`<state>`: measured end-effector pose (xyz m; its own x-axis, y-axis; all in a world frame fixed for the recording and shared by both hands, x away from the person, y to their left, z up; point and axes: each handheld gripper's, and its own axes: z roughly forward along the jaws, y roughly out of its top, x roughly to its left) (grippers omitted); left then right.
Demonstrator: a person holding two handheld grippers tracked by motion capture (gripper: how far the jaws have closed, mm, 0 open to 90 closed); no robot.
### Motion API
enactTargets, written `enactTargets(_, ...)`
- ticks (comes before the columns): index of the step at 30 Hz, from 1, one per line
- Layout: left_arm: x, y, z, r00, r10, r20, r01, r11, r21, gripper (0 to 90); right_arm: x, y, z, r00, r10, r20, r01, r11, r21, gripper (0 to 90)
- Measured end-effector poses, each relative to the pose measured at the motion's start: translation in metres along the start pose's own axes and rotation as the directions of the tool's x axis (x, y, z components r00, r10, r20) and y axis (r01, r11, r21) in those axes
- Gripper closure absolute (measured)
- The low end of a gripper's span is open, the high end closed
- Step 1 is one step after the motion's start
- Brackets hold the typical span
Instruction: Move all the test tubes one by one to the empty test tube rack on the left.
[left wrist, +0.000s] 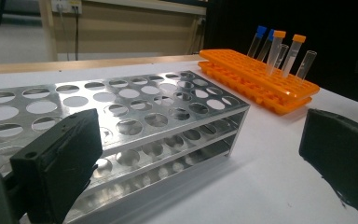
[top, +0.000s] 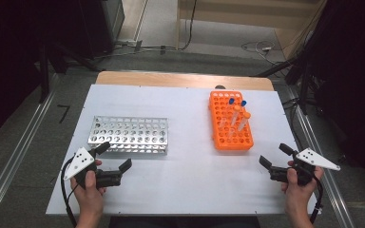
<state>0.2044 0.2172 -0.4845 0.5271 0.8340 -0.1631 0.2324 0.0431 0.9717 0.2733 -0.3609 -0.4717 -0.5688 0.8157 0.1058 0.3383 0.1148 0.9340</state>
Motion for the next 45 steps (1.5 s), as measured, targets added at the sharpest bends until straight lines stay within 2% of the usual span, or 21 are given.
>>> enactTargets(4, 0.0, 0.0, 0.0, 1.0, -0.007, -0.004, 0.007, 0.9999, -0.009, 0.0, 0.005, 0.006, 0.001, 0.9998, -0.011, -0.014, 0.011, 1.0, 0.0, 0.0)
enactTargets(7, -0.004, 0.002, 0.001, 0.9998, 0.016, -0.014, -0.016, 0.9999, 0.002, 0.0, 0.01, 0.012, 0.004, 0.9997, -0.018, -0.018, 0.018, 1.0, -0.003, 1.8)
enactTargets(11, -0.008, 0.002, 0.003, 0.9998, 0.021, -0.003, -0.021, 0.9998, 0.002, 0.0, 0.015, 0.019, 0.009, 0.9991, -0.029, -0.032, 0.029, 1.0, 0.003, 2.4)
enactTargets(14, -0.01, 0.003, 0.003, 0.9997, 0.026, -0.001, -0.026, 0.9997, 0.0, 0.0, 0.02, 0.027, 0.023, 0.9979, -0.024, -0.059, 0.026, 0.999, 0.034, 2.9)
enactTargets(17, -0.011, 0.003, 0.003, 0.9996, 0.027, 0.005, -0.027, 0.9996, 0.006, 0.0, 0.025, 0.03, 0.036, 0.9961, -0.04, -0.079, 0.045, 0.997, 0.062, 4.4)
enactTargets(18, -0.011, 0.003, 0.003, 0.9996, 0.027, 0.005, -0.027, 0.9996, 0.006, 0.0, 0.025, 0.03, 0.036, 0.9961, -0.04, -0.079, 0.045, 0.997, 0.062, 4.4)
enactTargets(19, -0.011, 0.003, 0.003, 0.9996, 0.028, 0.006, -0.028, 0.9996, 0.006, 0.0, 0.027, 0.032, 0.046, 0.994, -0.045, -0.1, 0.053, 0.996, 0.074, 6.8)
enactTargets(22, -0.012, 0.003, 0.004, 0.9996, 0.026, 0.008, -0.026, 0.9997, 0.006, 0.0, 0.031, 0.033, 0.06, 0.99, -0.034, -0.137, 0.047, 0.994, 0.097, 14.0)
enactTargets(28, -0.013, 0.002, 0.006, 0.9995, 0.028, 0.014, -0.029, 0.9994, 0.018, 0.0, 0.038, 0.032, 0.088, 0.9876, -0.038, -0.153, 0.062, 0.986, 0.154, 28.8)
enactTargets(32, -0.013, 0.001, 0.007, 0.9996, 0.025, 0.014, -0.026, 0.9994, 0.021, 0.0, 0.04, 0.027, 0.1, 0.989, -0.031, -0.145, 0.056, 0.982, 0.179, 40.6)
enactTargets(39, -0.014, 0.0, 0.007, 0.9996, 0.022, 0.016, -0.023, 0.9994, 0.028, 0.0, 0.046, 0.024, 0.11, 0.9912, -0.048, -0.124, 0.069, 0.982, 0.178, 57.9)
enactTargets(41, -0.014, 0.0, 0.006, 0.9995, 0.026, 0.017, -0.027, 0.9992, 0.028, 0.0, 0.049, 0.023, 0.112, 0.9928, -0.058, -0.105, 0.076, 0.98, 0.182, 62.7)
enactTargets(45, -0.015, 0.0, 0.006, 0.9995, 0.025, 0.016, -0.026, 0.9992, 0.031, 0.0, 0.055, 0.021, 0.112, 0.9904, -0.13, -0.047, 0.136, 0.977, 0.167, 71.2)
